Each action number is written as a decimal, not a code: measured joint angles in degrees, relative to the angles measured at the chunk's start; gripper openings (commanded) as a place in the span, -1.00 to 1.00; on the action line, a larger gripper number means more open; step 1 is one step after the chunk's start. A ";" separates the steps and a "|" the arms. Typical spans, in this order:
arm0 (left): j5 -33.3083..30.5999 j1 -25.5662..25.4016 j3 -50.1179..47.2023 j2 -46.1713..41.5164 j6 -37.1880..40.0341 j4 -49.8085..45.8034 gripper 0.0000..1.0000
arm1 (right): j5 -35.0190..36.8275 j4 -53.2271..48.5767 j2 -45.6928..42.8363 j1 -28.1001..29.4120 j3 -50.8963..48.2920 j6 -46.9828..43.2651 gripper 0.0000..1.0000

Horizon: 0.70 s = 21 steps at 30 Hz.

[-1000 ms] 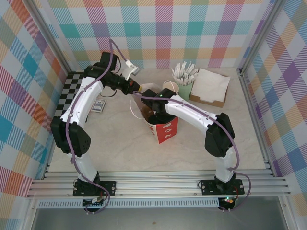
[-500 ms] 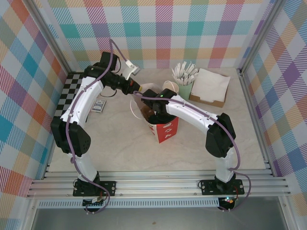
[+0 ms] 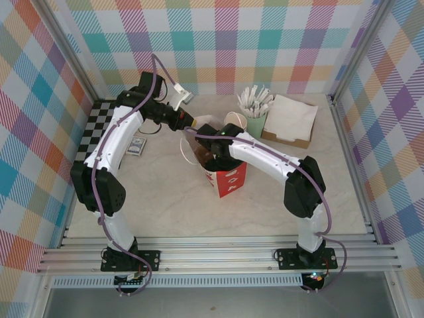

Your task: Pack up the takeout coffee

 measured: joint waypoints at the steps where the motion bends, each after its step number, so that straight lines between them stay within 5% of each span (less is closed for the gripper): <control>1: 0.00 0.00 0.00 0.02 0.00 0.02 -1.00 | 0.00 0.00 0.00 0.00 -0.02 0.00 0.11; 21: 0.94 0.00 0.09 0.11 -0.20 -0.04 -1.00 | -0.02 0.57 0.00 -0.04 -1.07 0.24 0.12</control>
